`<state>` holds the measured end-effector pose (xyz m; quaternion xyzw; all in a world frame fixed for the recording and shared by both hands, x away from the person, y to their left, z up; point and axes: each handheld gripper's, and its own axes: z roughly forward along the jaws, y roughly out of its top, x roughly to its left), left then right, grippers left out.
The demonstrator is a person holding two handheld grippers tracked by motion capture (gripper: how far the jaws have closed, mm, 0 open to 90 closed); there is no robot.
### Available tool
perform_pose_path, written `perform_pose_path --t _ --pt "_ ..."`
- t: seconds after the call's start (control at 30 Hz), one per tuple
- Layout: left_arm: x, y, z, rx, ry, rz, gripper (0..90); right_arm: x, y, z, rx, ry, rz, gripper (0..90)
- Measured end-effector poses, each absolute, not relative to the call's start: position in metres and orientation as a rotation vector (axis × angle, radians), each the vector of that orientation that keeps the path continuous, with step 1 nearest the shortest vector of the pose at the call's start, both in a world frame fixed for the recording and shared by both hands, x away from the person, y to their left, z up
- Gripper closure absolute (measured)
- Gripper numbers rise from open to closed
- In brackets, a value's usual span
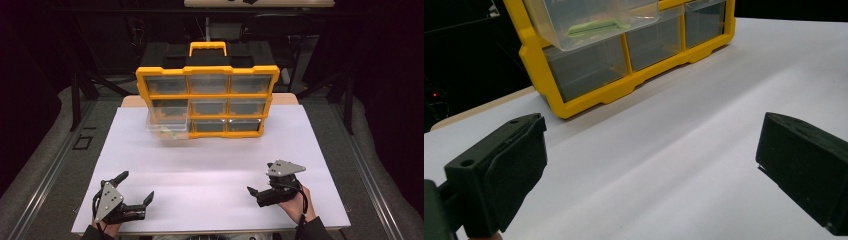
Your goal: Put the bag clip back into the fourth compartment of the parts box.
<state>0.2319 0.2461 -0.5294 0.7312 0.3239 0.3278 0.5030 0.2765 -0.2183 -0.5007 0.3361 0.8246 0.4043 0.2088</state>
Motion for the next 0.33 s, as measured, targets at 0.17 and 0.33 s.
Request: perform_pose_path --t 0.17,0.33 --pt "0.232 0.245 -0.529 1.772 0.778 0.788 0.2 0.262 -0.232 -0.508 0.962 2.233 1.135 0.0" --pt "0.233 0.244 -0.53 1.772 0.782 0.788 0.2 0.25 -0.24 -0.512 0.984 2.194 1.164 0.0"
